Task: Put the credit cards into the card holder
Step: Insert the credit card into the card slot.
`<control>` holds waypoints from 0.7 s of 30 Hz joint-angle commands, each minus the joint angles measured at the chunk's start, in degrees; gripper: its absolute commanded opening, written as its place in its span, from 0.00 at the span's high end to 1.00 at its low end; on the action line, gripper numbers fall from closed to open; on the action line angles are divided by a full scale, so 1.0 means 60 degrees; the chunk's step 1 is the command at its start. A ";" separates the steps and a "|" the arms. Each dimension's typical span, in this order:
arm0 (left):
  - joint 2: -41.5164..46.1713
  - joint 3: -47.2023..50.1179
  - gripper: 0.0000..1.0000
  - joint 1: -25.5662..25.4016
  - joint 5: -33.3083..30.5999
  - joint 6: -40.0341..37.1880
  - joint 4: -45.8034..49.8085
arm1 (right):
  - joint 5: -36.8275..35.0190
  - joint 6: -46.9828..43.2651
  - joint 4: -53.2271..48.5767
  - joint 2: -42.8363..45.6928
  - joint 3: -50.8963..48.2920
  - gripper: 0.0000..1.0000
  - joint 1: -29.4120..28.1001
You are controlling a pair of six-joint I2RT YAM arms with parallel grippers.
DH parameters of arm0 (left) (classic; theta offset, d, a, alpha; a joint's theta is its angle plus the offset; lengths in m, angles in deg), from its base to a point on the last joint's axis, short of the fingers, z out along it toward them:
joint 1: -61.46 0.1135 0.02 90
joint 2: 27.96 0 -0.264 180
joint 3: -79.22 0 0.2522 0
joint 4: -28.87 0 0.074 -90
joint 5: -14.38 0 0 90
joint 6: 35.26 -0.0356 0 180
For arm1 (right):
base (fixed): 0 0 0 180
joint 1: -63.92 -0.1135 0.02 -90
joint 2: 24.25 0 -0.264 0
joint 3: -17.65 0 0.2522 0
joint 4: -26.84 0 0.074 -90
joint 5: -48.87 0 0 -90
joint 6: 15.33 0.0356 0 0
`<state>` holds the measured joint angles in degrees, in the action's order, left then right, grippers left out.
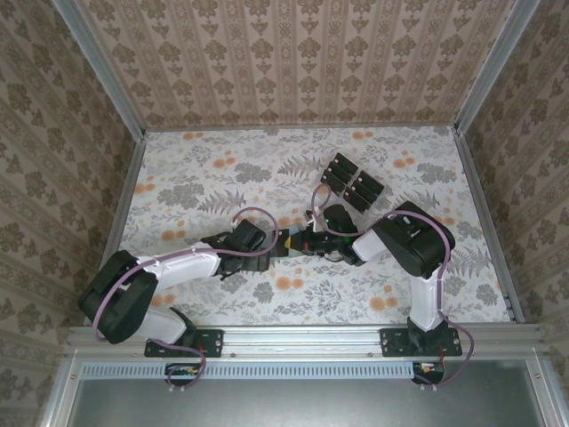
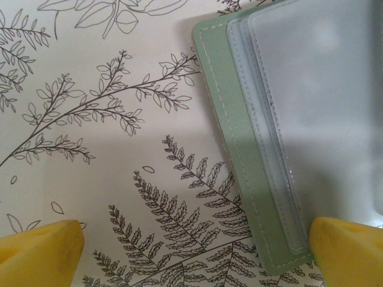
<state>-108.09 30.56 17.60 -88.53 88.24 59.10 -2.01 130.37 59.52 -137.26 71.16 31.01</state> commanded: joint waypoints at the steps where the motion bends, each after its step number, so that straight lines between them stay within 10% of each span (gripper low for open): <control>1: -0.0054 0.0133 0.00 -0.0005 -0.0261 0.0028 0.0382 | 0.0331 -0.0158 -0.0591 -0.0314 0.0020 1.00 0.0031; 21: -0.0056 0.0046 0.00 -0.0015 -0.0230 -0.0068 0.0354 | 0.1084 -0.0639 -0.2428 -0.0779 0.1203 1.00 0.0094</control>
<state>-108.09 30.56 17.60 -88.53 88.22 59.10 4.15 128.40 51.08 -139.89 77.76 31.84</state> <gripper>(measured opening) 0.997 0.064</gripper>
